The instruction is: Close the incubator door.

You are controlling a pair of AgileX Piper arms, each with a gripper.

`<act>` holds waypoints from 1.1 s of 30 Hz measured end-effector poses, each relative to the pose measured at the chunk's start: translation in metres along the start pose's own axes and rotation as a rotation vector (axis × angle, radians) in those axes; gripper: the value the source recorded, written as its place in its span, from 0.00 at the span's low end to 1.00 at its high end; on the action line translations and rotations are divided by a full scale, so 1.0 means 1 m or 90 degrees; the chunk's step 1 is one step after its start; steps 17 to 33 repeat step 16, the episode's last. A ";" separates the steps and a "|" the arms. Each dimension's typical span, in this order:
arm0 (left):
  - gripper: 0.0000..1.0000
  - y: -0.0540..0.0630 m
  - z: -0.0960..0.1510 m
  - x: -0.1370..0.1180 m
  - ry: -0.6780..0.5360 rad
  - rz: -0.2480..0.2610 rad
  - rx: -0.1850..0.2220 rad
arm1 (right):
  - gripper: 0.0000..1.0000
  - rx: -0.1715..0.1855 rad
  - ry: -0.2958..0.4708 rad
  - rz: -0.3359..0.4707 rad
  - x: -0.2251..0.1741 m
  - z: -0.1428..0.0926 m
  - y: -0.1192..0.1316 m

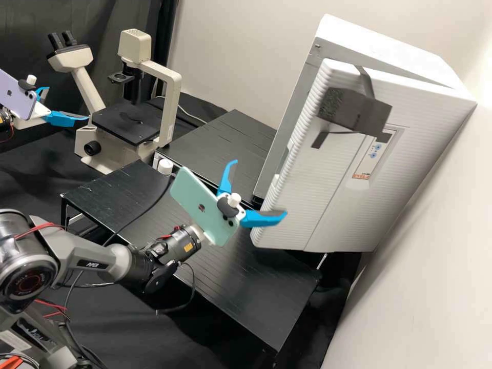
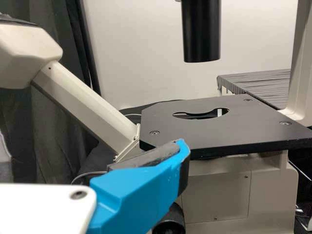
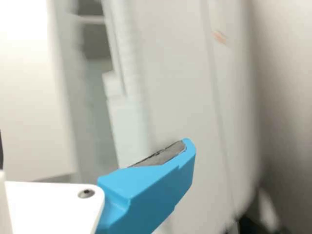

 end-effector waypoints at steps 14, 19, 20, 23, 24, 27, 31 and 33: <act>1.00 0.000 0.000 0.000 0.000 0.000 0.000 | 1.00 0.004 0.058 0.012 -0.005 -0.015 -0.022; 1.00 0.000 0.000 0.000 0.000 0.000 0.000 | 1.00 0.017 0.054 -0.004 -0.007 -0.011 -0.026; 1.00 0.000 0.000 0.000 0.000 0.000 0.000 | 1.00 0.017 0.054 -0.004 -0.007 -0.011 -0.026; 1.00 0.000 0.000 0.000 0.000 0.000 0.000 | 1.00 0.017 0.054 -0.004 -0.007 -0.011 -0.026; 1.00 0.000 0.000 0.000 0.000 0.000 0.000 | 1.00 0.017 0.054 -0.004 -0.007 -0.011 -0.026; 1.00 0.000 0.000 0.000 0.000 0.000 0.000 | 1.00 0.017 0.054 -0.004 -0.007 -0.011 -0.026; 1.00 0.000 0.000 0.000 0.000 0.000 0.000 | 1.00 0.017 0.054 -0.004 -0.007 -0.011 -0.026; 1.00 0.000 0.000 0.000 0.000 0.000 0.000 | 1.00 0.017 0.054 -0.004 -0.007 -0.011 -0.026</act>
